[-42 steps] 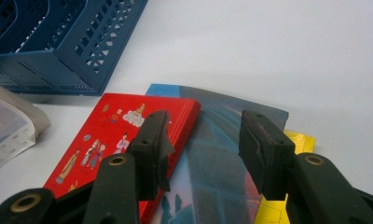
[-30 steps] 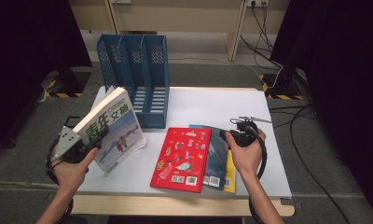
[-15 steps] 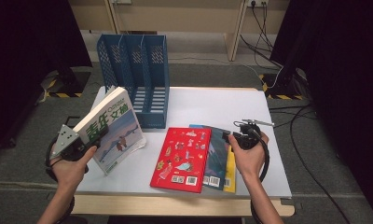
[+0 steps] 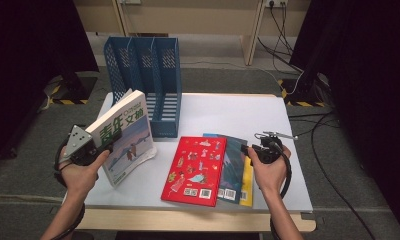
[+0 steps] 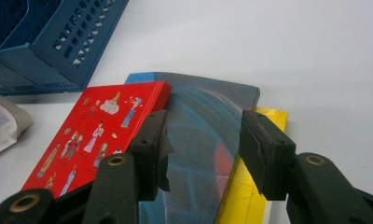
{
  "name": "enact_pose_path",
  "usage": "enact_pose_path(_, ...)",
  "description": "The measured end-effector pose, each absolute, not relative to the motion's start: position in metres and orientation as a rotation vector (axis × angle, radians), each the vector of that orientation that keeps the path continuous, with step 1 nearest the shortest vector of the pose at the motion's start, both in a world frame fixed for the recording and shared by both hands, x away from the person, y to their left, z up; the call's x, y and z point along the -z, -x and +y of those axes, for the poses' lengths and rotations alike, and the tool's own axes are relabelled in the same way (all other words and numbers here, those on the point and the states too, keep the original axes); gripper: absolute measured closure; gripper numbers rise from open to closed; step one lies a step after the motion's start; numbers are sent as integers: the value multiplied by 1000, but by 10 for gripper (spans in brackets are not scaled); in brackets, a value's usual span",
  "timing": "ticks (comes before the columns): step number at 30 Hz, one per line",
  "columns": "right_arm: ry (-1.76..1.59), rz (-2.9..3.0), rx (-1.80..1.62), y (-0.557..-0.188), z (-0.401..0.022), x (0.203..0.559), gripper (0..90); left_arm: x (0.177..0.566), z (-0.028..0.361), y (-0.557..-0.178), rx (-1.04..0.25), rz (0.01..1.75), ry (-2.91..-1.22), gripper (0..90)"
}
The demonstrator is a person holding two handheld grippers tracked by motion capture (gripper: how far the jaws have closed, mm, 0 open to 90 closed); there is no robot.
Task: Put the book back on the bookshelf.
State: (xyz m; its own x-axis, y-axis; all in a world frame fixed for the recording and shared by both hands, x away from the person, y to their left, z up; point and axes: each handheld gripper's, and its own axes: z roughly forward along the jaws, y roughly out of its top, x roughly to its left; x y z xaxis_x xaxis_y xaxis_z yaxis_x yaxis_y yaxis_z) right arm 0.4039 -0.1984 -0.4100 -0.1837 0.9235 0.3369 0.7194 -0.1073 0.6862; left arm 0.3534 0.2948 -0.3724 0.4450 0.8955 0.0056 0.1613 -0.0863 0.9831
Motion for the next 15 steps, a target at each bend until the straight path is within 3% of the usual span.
enact_pose_path(15, -1821, 1913, -1164, -404, -199, 412, 525, 345, 309, -348, -845, 987, -1494, 737)
